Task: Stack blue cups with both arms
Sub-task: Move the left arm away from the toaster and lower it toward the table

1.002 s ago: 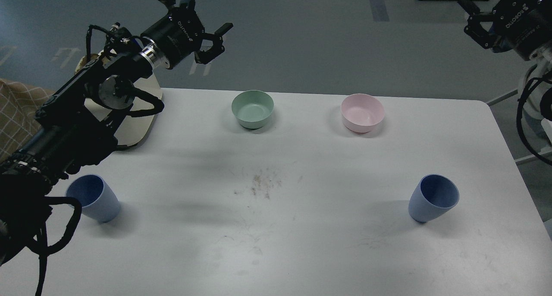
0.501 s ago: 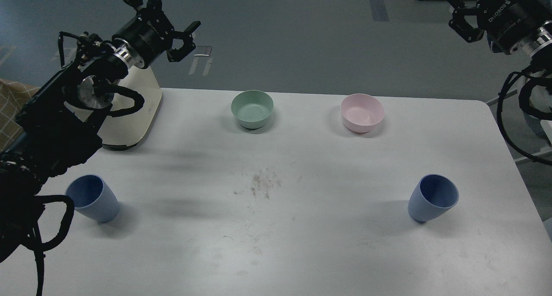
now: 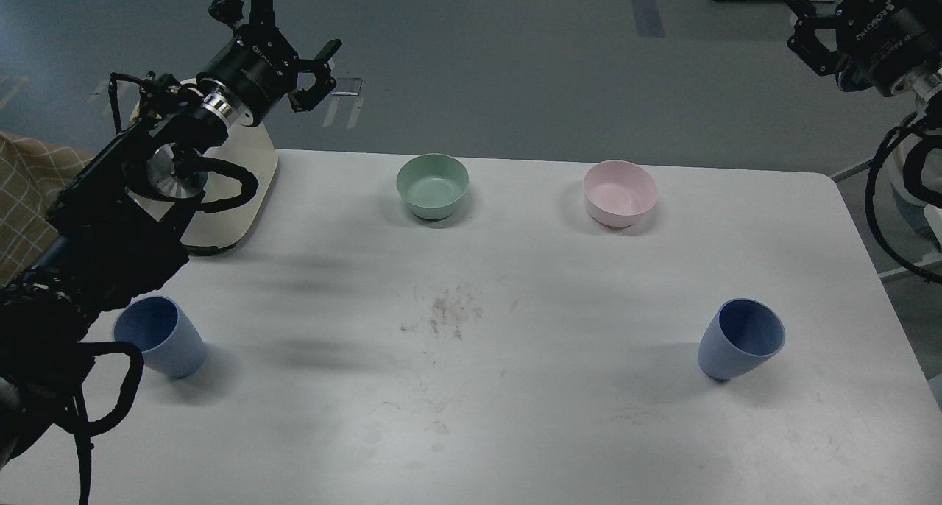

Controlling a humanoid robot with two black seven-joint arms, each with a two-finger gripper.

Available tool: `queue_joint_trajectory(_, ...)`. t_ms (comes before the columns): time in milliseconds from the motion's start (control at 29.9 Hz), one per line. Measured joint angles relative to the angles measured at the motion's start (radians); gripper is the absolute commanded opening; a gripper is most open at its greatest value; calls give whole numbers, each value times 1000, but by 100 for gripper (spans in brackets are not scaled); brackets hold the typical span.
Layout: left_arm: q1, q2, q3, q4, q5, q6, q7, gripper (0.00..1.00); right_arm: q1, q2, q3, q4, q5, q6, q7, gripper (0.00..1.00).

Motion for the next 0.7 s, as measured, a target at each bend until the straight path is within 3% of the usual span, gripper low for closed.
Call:
queue_joint_trajectory(267,24,15,26,-34,28,0,-7,98,0,5,-1,-2,1,0,0,100)
queue_joint_trajectory(701,58,26,28,-190,87,0,-5,97,-17,-4,31,3,6,0,9,100)
